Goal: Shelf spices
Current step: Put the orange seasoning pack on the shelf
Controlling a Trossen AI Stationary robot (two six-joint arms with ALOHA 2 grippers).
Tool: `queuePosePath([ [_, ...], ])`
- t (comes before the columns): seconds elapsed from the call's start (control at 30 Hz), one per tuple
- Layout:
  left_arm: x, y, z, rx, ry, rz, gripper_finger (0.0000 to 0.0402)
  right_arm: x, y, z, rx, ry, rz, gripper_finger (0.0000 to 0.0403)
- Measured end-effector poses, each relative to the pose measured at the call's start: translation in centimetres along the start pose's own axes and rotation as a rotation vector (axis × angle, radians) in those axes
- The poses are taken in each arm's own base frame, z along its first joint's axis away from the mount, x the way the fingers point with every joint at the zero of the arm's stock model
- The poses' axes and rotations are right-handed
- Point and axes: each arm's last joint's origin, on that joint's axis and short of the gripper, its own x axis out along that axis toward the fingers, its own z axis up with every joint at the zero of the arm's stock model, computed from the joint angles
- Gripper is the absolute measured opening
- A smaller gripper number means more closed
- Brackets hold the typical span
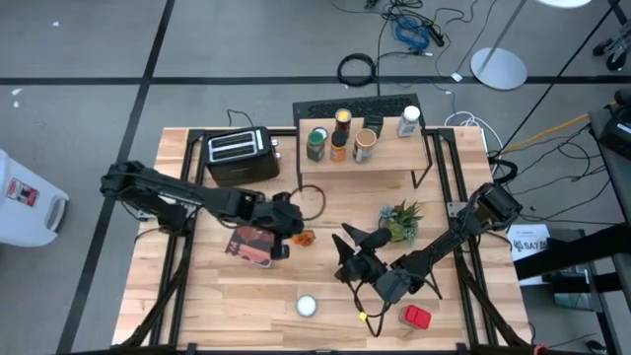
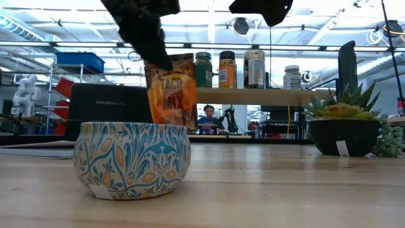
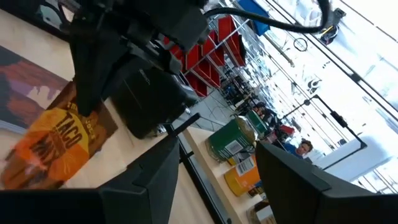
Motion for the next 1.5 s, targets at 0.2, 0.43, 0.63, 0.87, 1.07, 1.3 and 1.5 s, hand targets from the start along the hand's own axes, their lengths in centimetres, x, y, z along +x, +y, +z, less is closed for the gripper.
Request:
queuePosePath([
  [0.2,1.0,-1.0,2.3,0.112,0.078,0.033,0.0000,-0.2,0.0,0.0,-0.004,0.014,-0.014,0.0199],
  [0.43,3.9,-1.6,2.0,0.169,0.198,0.048,0.0000,-1.0,0.0,-0.1,-0.033,0.031,-0.029,0.0199],
  [0.63,5.2,-2.1,1.6,0.181,0.225,0.046,0.0000,-1.5,0.0,-0.1,-0.034,0.023,-0.022,0.0199],
  [0.87,5.2,-2.3,1.7,0.174,0.210,0.043,0.0009,-1.6,0.0,0.0,-0.031,0.020,-0.019,0.0199],
  [1.07,5.1,-2.3,2.0,0.170,0.176,0.051,0.0062,-1.6,0.0,0.0,-0.021,0.021,-0.020,0.0199],
  [1.3,5.1,-2.3,2.2,0.170,0.161,0.050,0.0121,-1.6,0.0,0.0,-0.021,0.021,-0.020,0.0199],
  [1.5,4.5,-2.3,2.7,0.169,0.131,0.064,0.0159,-1.6,0.0,0.0,-0.020,0.020,-0.019,0.0199],
])
